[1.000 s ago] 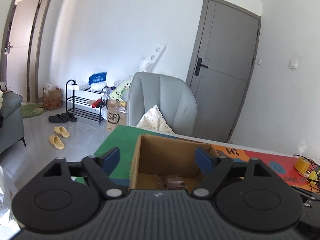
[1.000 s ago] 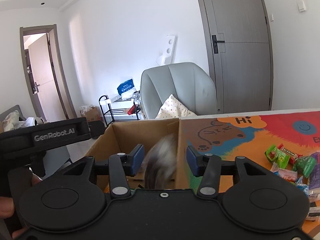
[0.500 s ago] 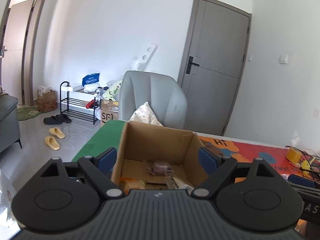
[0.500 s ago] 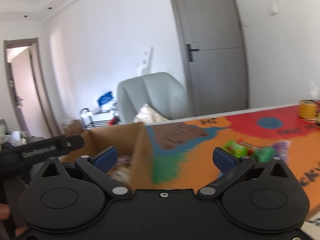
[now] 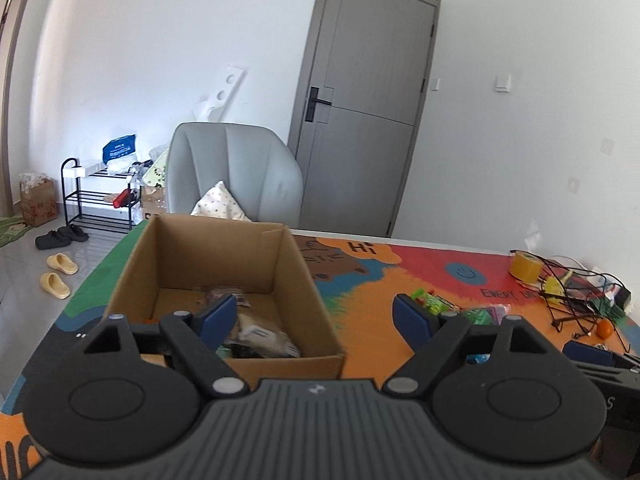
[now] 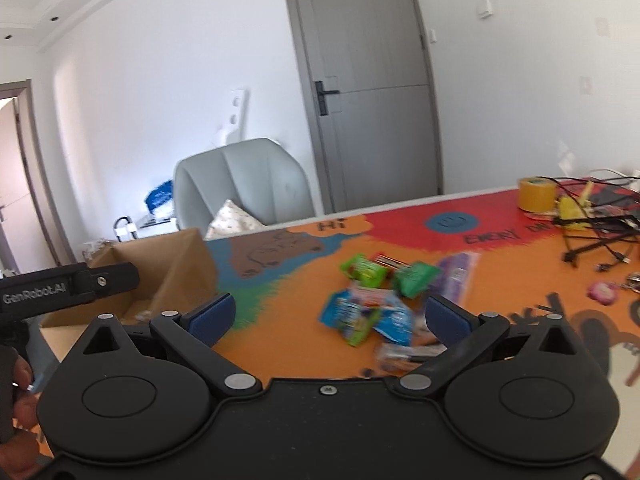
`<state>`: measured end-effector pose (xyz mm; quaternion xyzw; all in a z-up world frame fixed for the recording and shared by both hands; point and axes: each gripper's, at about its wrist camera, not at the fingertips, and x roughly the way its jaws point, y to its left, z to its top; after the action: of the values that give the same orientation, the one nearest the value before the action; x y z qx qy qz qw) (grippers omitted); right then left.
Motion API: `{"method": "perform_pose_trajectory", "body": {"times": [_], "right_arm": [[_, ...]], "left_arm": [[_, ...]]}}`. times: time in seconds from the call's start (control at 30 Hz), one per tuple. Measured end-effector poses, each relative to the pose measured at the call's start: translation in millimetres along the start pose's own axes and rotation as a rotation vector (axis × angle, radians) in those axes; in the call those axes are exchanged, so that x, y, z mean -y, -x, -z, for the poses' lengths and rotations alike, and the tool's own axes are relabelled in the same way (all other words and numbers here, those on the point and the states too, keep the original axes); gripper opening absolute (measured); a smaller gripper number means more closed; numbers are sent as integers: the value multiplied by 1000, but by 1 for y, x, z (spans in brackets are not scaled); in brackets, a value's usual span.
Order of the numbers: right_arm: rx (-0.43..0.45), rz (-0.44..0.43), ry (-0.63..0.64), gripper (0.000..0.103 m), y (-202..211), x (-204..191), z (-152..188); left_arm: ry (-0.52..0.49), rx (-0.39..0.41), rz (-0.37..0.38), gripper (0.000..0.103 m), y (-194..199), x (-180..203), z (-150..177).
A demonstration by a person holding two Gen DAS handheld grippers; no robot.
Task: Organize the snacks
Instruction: 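Move both tools back over the snacks on the table, then lower the right tool onto the small wrapped biscuit packet and close it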
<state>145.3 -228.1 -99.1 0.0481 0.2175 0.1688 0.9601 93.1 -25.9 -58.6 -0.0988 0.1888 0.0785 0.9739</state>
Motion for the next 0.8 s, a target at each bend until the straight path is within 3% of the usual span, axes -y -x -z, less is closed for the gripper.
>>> {"method": "perform_pose_trajectory", "body": {"times": [0.23, 0.33, 0.63, 0.8], "right_arm": [[-24, 53, -36, 103, 4, 29, 6], [-28, 55, -45, 102, 4, 36, 9], [-71, 57, -88, 92, -10, 52, 17], [-99, 64, -107, 91, -19, 56, 20]], "left_arm": [[-40, -7, 73, 75, 0, 26, 6], [-42, -23, 111, 66, -4, 34, 8], [-62, -78, 133, 62, -25, 53, 21], [-61, -99, 126, 62, -37, 58, 24]]}}
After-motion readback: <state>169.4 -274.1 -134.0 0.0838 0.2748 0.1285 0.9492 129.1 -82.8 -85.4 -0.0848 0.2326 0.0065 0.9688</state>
